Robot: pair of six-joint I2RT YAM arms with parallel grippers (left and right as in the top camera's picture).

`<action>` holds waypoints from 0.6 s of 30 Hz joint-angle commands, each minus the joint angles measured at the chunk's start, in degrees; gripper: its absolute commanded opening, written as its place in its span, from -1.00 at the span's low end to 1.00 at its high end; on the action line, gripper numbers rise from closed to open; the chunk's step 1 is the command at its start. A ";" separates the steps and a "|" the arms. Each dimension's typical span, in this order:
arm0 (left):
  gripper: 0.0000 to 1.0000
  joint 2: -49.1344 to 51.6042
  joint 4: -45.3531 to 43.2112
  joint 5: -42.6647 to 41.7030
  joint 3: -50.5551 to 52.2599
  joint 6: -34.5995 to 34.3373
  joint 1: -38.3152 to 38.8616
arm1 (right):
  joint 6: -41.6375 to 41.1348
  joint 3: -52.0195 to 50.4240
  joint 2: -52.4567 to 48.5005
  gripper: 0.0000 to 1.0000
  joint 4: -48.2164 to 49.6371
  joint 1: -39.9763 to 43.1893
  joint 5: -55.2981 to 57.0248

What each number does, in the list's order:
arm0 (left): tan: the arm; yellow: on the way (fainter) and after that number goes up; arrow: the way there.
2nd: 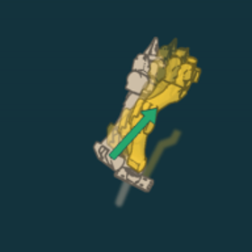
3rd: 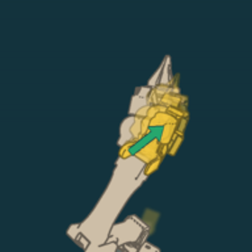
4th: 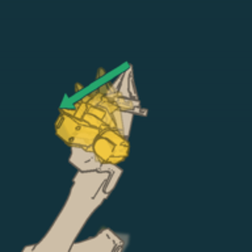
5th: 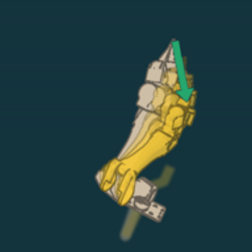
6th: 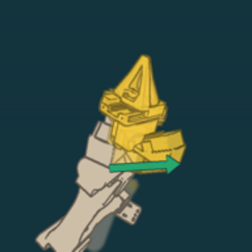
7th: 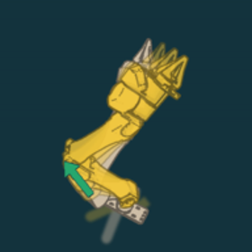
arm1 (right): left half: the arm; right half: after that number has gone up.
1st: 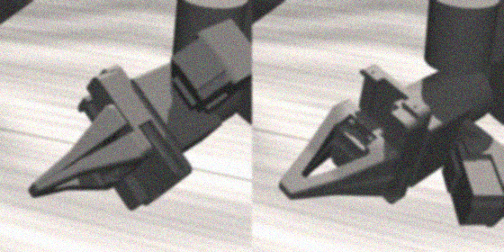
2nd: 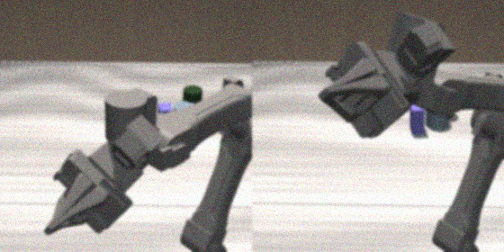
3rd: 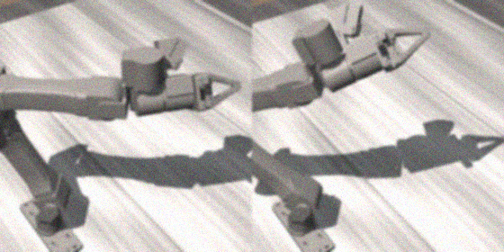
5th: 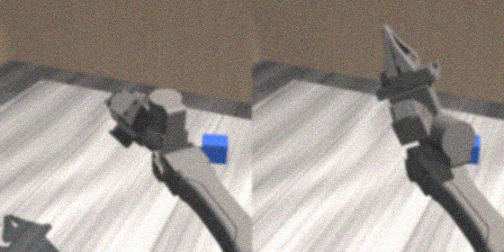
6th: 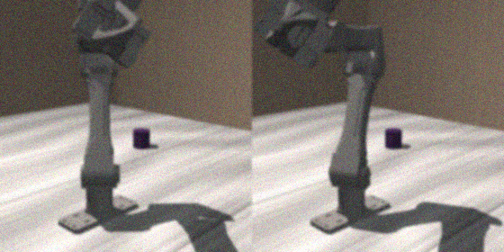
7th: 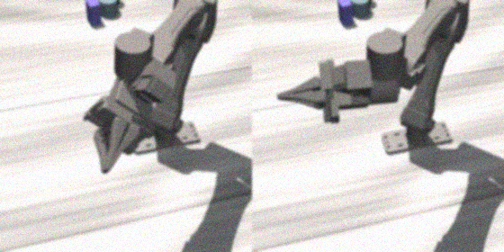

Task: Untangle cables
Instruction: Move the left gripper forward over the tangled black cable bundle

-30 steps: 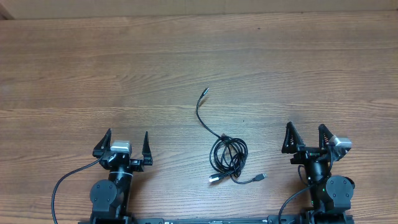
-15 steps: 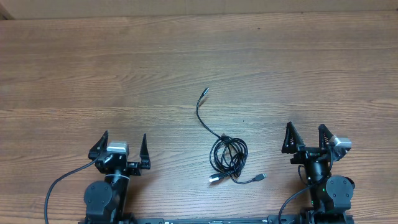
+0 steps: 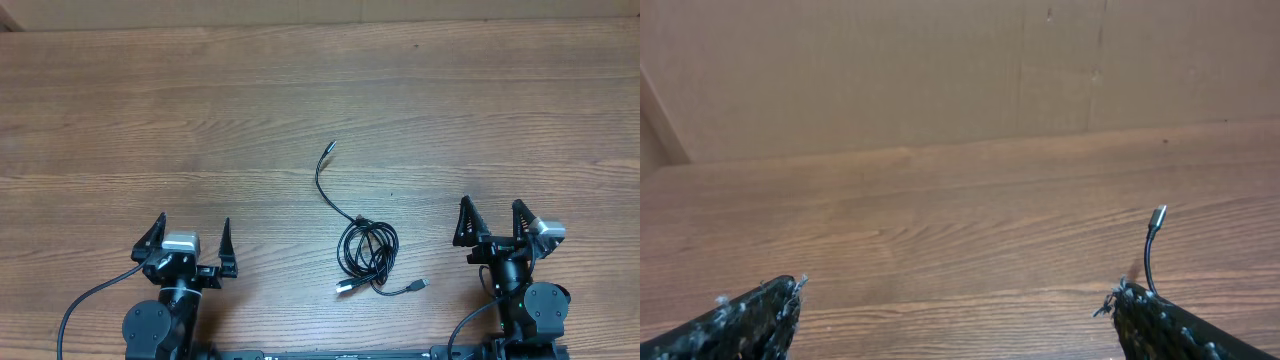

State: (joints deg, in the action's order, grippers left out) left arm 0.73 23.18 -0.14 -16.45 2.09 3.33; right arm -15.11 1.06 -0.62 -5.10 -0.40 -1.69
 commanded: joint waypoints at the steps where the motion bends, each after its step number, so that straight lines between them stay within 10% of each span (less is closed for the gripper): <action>1: 0.99 -0.22 1.07 0.33 -2.71 0.07 -0.33 | 0.20 -0.61 0.44 1.00 0.42 0.11 -0.33; 18: 0.99 23.78 9.42 0.28 -19.67 0.09 -0.31 | 0.20 -0.61 0.44 1.00 0.42 0.11 -0.33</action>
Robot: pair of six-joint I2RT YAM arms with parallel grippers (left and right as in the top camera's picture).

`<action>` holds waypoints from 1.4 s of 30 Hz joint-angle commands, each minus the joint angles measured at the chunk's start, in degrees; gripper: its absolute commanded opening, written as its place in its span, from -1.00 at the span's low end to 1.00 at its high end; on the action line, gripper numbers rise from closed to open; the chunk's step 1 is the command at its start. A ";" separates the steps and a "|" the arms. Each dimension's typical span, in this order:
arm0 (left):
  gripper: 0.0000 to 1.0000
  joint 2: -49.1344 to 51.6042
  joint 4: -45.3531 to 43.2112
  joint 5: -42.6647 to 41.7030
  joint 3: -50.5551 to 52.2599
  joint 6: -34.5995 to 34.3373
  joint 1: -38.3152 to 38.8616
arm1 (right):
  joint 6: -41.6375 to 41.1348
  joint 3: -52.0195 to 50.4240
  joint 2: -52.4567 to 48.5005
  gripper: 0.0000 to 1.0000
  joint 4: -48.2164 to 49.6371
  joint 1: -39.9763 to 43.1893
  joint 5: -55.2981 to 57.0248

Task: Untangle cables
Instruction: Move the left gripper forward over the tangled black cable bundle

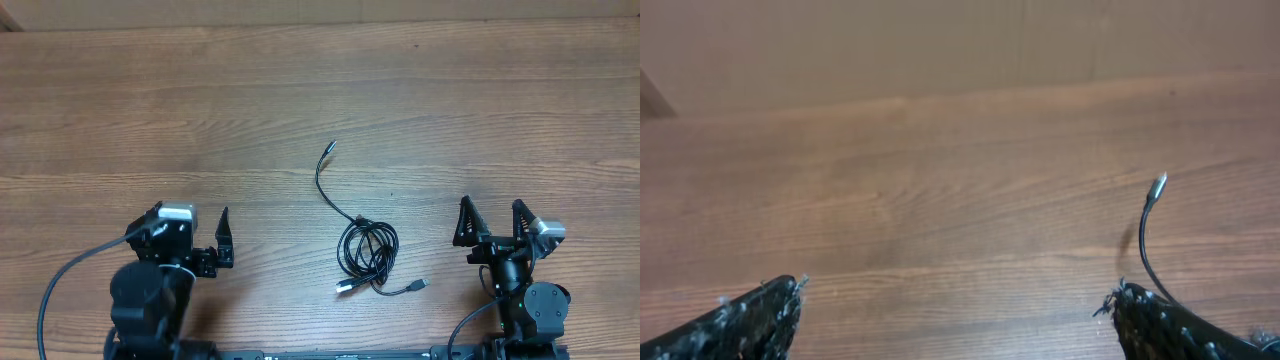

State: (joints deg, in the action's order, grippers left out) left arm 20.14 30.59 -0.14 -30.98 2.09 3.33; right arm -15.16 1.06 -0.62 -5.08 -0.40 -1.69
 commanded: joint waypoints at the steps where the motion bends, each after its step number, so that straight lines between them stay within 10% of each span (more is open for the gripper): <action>1: 0.99 5.86 2.91 0.31 -6.40 0.07 -0.31 | 0.24 -0.61 0.44 1.00 0.39 0.11 -0.33; 21: 0.99 31.17 24.17 -8.22 -32.59 0.09 -0.31 | 0.24 -0.61 0.44 1.00 0.39 0.11 -0.33; 42: 0.99 39.82 35.98 -17.92 -33.79 4.17 7.30 | 0.24 -0.61 0.44 1.00 0.39 0.11 -0.33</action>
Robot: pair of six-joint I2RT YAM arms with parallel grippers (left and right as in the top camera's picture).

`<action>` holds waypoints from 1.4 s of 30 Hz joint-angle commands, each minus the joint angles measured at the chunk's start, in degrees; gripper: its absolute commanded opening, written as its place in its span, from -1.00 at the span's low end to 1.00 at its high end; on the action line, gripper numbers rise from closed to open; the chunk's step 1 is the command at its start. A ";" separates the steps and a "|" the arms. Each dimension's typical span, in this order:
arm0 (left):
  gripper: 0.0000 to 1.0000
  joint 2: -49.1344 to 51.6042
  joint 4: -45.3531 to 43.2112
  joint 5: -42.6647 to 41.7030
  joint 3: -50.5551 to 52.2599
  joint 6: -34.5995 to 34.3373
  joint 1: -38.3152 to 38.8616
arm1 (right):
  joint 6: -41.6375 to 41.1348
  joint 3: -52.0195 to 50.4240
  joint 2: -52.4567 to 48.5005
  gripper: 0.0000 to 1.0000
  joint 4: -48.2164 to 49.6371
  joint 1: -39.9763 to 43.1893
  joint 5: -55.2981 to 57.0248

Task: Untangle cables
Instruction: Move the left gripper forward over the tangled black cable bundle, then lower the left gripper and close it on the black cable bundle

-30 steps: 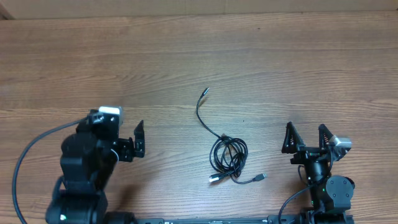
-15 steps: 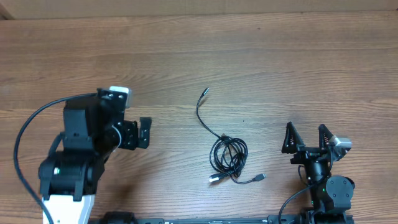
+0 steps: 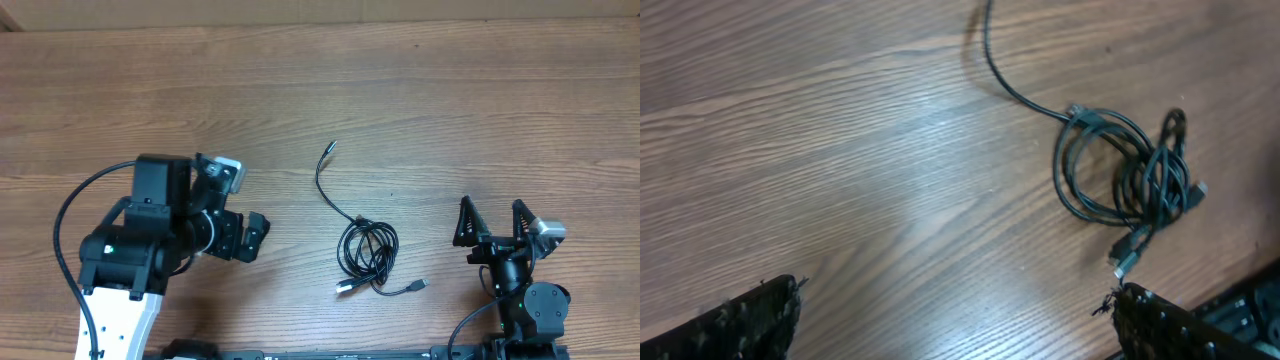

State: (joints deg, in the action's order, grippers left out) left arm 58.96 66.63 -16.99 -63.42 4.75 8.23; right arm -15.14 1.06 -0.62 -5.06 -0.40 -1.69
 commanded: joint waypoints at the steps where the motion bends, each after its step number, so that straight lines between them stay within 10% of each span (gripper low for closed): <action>1: 0.99 1.66 -0.57 -1.07 -1.36 1.51 3.72 | 0.22 -0.61 0.44 0.99 0.37 0.11 -0.33; 19: 0.99 16.55 -10.60 -1.09 -1.36 4.15 23.02 | 0.24 -0.61 0.44 1.00 0.37 0.11 -0.33; 42: 1.00 19.69 -14.43 -3.82 -1.33 4.02 24.85 | 0.24 -0.61 0.44 1.00 0.37 0.11 -0.33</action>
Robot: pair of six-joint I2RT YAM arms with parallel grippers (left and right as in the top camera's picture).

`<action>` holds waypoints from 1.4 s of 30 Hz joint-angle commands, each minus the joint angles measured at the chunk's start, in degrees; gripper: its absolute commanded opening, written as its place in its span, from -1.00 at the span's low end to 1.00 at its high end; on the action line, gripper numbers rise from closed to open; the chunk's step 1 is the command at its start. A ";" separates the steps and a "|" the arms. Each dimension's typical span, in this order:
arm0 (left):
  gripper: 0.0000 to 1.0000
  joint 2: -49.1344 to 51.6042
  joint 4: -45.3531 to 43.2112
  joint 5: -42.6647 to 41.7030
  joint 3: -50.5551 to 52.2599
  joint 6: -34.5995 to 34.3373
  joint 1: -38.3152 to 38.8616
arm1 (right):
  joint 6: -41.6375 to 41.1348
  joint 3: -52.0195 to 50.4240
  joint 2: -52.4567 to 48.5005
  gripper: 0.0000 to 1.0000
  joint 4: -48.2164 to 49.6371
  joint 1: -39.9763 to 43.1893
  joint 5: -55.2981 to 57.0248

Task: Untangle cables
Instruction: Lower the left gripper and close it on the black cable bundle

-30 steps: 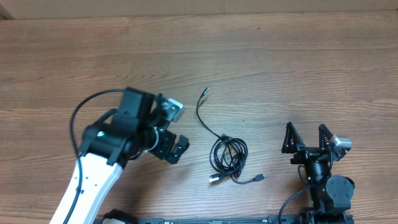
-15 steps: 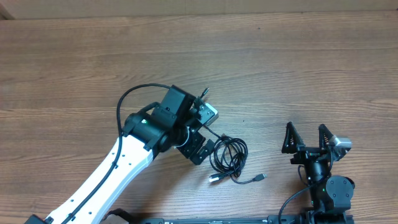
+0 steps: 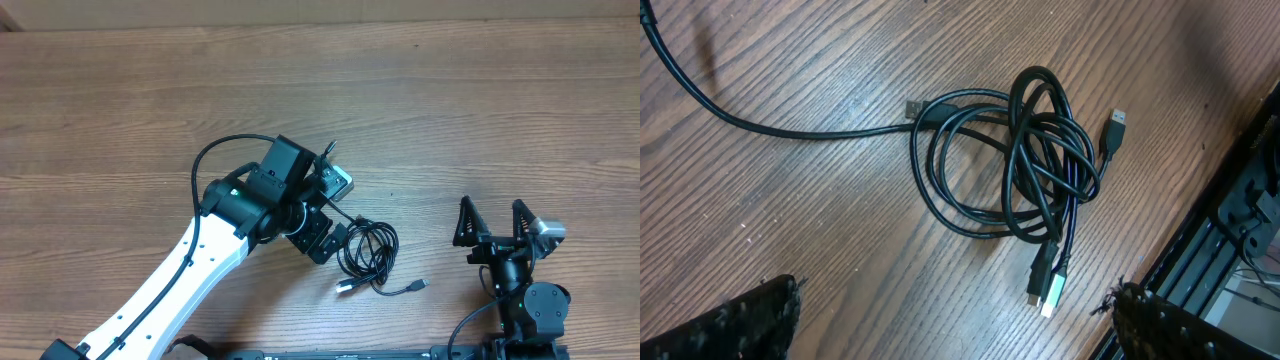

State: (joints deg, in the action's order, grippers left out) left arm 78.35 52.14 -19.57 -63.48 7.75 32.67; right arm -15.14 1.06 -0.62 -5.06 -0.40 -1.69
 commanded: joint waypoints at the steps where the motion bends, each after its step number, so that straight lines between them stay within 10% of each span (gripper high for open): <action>1: 0.99 0.31 0.07 -1.25 -1.27 1.03 0.42 | 0.24 -0.61 0.44 1.00 0.37 0.11 -0.33; 42: 1.00 13.46 -3.34 -0.37 -1.09 0.85 9.79 | 0.22 -0.61 0.44 1.00 0.37 0.11 -0.33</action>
State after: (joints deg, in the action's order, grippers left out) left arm 87.64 49.01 -23.11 -63.48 7.75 41.82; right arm -15.16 1.06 -0.62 -5.08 -0.40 -1.72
